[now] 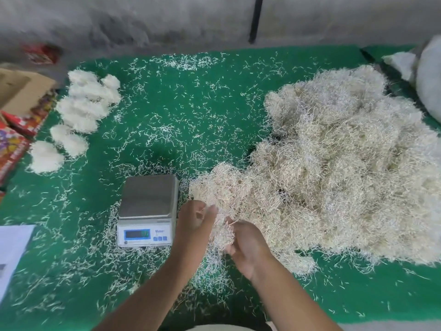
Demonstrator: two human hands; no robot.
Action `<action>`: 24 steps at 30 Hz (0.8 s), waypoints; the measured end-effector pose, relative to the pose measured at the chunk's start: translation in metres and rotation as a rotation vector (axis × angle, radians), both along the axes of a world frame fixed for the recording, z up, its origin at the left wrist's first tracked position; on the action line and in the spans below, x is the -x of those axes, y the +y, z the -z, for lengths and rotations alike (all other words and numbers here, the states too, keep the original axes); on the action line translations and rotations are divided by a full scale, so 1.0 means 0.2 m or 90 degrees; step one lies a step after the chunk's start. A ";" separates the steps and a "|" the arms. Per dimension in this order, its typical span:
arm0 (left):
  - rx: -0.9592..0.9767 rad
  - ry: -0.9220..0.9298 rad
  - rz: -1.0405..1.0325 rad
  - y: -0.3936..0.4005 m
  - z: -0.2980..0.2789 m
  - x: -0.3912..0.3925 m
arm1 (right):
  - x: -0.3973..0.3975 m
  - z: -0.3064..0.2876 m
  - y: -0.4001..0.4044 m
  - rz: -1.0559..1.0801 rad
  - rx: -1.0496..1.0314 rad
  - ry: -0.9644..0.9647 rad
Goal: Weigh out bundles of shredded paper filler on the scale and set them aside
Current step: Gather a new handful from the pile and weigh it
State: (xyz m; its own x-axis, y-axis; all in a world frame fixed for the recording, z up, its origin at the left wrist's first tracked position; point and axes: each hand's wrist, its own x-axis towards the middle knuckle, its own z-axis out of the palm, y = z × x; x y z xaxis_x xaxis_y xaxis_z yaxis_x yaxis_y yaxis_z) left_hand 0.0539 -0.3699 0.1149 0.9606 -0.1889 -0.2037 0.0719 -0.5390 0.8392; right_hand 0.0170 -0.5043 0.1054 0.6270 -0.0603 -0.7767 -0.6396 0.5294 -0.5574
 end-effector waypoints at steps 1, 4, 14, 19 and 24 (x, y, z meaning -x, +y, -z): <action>-0.004 0.002 0.045 0.06 -0.01 0.00 | -0.03 0.00 0.01 0.000 0.007 -0.003; -0.026 0.078 0.134 0.23 0.01 -0.02 | -0.09 -0.09 0.09 -0.072 -0.027 -0.053; 0.165 0.264 -0.285 0.86 0.31 -0.62 | -0.03 -0.04 0.17 -0.141 0.114 -0.060; 0.161 0.325 -0.257 0.97 0.45 -0.83 | 0.13 0.02 0.17 -0.090 0.166 0.063; 0.028 0.180 -0.225 1.08 0.48 -0.85 | 0.14 0.08 0.25 -0.073 0.244 0.089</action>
